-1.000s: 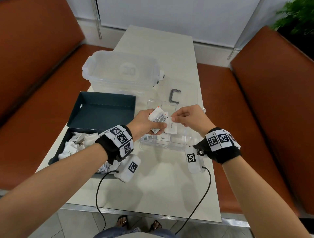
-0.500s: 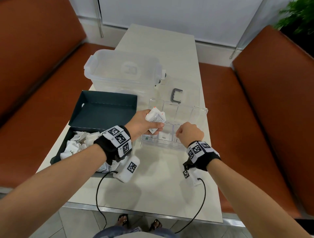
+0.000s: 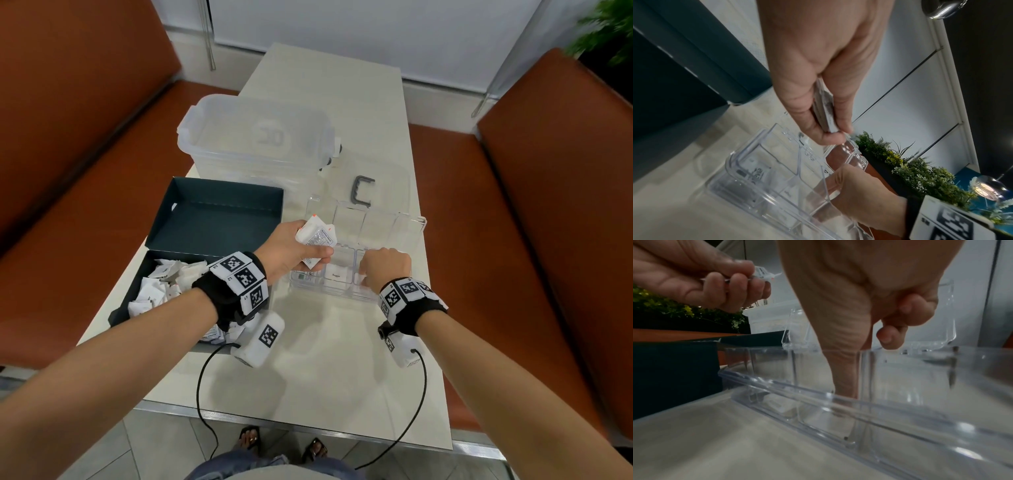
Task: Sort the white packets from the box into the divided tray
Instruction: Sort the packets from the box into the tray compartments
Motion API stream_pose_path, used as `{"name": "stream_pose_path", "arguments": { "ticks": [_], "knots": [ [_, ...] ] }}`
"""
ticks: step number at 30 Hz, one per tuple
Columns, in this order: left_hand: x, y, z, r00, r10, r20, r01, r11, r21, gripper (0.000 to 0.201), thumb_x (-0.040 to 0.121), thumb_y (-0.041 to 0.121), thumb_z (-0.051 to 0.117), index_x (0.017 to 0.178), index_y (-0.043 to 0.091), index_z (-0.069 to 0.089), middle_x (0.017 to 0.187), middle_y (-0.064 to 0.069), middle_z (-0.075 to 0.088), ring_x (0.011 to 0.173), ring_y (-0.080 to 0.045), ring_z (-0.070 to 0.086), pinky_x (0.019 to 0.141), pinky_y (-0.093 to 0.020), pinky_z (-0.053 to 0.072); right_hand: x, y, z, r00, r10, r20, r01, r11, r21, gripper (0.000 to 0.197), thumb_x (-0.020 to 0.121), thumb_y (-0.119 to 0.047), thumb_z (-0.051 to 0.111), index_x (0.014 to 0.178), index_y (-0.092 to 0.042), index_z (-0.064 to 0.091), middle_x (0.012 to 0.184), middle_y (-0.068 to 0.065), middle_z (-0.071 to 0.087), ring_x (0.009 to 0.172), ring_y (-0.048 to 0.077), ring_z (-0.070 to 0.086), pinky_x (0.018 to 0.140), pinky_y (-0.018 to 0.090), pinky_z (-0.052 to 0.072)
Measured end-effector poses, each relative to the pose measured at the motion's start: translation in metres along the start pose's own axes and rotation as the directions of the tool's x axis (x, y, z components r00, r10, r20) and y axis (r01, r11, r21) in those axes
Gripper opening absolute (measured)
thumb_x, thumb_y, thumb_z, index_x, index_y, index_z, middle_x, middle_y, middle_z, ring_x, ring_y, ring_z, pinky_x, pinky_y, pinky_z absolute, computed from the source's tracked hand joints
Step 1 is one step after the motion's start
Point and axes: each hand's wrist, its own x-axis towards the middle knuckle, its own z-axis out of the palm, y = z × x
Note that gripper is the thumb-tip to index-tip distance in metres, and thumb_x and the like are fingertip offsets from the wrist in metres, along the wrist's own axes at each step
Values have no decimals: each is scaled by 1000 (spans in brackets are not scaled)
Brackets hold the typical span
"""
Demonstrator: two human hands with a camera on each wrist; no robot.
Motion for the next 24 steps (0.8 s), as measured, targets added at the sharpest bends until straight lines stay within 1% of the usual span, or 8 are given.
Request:
{"name": "stream_pose_path", "arguments": {
  "ticks": [5,7,9,12,15,18,21,24],
  "knots": [
    [0,1,1,998,-45,51,49,996,-81,38,83,5,74,118,0,59,92,-13,68,69,-16,69,68,-28,60,-4,6,-9,999,-9,34,6,997,76,37,86,-41,66,120,-29,61,111,-1,65,105,23,61,78,31,43],
    [-1,2,2,992,-94,81,105,982,-155,34,87,14,71,117,0,62,94,-13,69,75,-17,69,69,-28,60,-10,12,-19,1000,6,15,-9,979,203,35,87,-39,64,122,-33,60,114,-5,66,107,21,61,83,32,46],
    [-1,5,3,984,-152,92,169,959,-227,34,92,26,65,115,0,64,94,-12,71,78,-17,70,67,-27,59,-20,18,-32,995,67,-80,-34,934,356,26,89,-36,59,114,-34,65,108,-7,69,98,21,64,76,29,47],
    [-1,11,4,969,-222,110,247,895,-373,33,98,27,55,118,1,60,99,-17,71,84,-22,71,70,-32,60,-37,21,-55,960,169,-221,13,767,641,18,89,-31,55,97,-35,71,91,-10,71,84,17,65,68,28,49],
    [-3,15,8,961,-224,161,274,837,-473,29,100,13,44,125,-1,51,112,-24,65,95,-29,67,82,-39,58,-50,11,-69,947,150,-286,159,552,818,15,88,-27,59,97,-31,70,78,-10,71,77,9,65,67,25,50],
    [-2,16,16,969,-186,165,240,871,-429,28,99,1,42,125,-6,49,120,-26,62,99,-30,66,86,-39,57,-58,-4,-72,953,79,-292,216,497,841,21,85,-35,66,105,-30,68,75,-8,68,65,2,59,56,7,40],
    [-2,18,25,983,-125,131,164,921,-353,27,98,-1,48,124,-5,54,117,-23,64,88,-25,69,74,-33,61,-62,-13,-71,958,51,-282,224,480,848,46,76,-42,75,117,-25,63,83,-5,64,72,1,56,58,4,36],
    [0,20,31,991,-105,87,130,920,-370,32,97,1,52,129,-1,53,116,-21,62,74,-21,67,58,-27,58,-62,-15,-70,956,83,-281,206,488,848,57,72,-37,80,122,-21,58,91,3,62,83,13,56,65,17,38]
  ]
}}
